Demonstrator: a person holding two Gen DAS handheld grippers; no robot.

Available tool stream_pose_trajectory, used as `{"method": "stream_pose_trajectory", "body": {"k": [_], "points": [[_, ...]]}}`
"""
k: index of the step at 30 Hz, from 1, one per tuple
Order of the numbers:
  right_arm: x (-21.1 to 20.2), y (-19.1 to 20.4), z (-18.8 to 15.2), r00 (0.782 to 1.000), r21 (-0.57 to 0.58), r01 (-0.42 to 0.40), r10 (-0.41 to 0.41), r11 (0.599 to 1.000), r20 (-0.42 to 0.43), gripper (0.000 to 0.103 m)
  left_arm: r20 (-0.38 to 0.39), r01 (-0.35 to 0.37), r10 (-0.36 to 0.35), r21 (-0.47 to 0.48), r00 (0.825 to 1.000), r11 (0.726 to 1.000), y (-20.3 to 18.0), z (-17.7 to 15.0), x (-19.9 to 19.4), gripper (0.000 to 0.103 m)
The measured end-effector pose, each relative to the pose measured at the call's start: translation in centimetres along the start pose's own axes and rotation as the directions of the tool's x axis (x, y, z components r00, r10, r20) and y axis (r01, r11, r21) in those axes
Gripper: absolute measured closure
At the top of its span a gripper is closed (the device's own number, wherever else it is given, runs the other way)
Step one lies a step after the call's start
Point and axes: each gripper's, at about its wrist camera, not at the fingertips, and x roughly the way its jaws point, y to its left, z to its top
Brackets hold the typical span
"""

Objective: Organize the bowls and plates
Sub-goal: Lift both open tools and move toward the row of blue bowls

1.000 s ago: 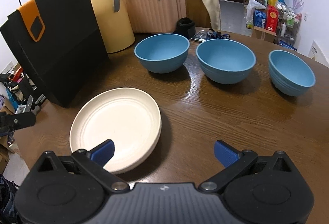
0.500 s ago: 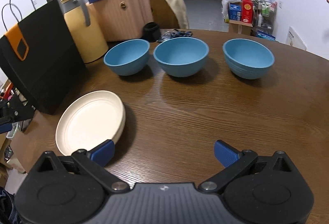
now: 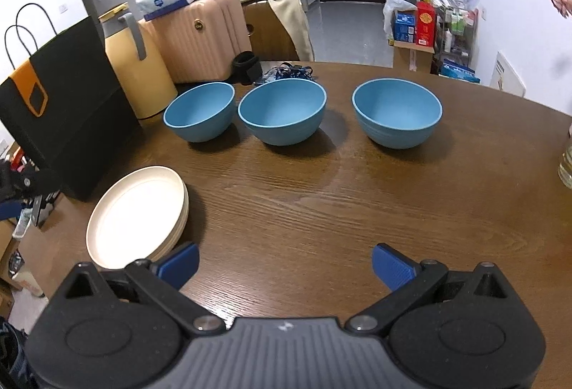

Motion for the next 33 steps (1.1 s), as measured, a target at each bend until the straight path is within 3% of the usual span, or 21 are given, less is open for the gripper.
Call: {"method": "stream_pose_trajectory", "body": {"k": [5, 11, 18, 33], "points": [[-0.7, 0.1, 0.9, 1.0, 0.0, -0.014, 0.014, 1.0, 0.013, 0.0, 0.022, -0.009, 0.009, -0.008, 1.0, 1.0, -0.3, 0.9, -0.6, 0.0], [-1.0, 1.1, 1.9, 0.998, -0.012, 0.042, -0.041, 0.999, 0.047, 0.0, 0.043, -0.005, 0.005, 0.005, 0.999, 1.0, -0.3, 2.4, -0.6, 0.0], [0.2, 2.7, 3.1, 0.998, 0.019, 0.041, -0.042, 0.999, 0.053, 0.0, 0.064, 0.017, -0.019, 0.04, 0.998, 0.999, 0.7, 4.9, 0.6, 0.0], [6.5, 10.1, 8.9, 0.996, 0.087, 0.086, -0.089, 0.992, 0.028, 0.0, 0.015, 0.074, -0.076, 0.094, 0.997, 0.993, 5.4, 12.8, 8.6, 0.0]]}}
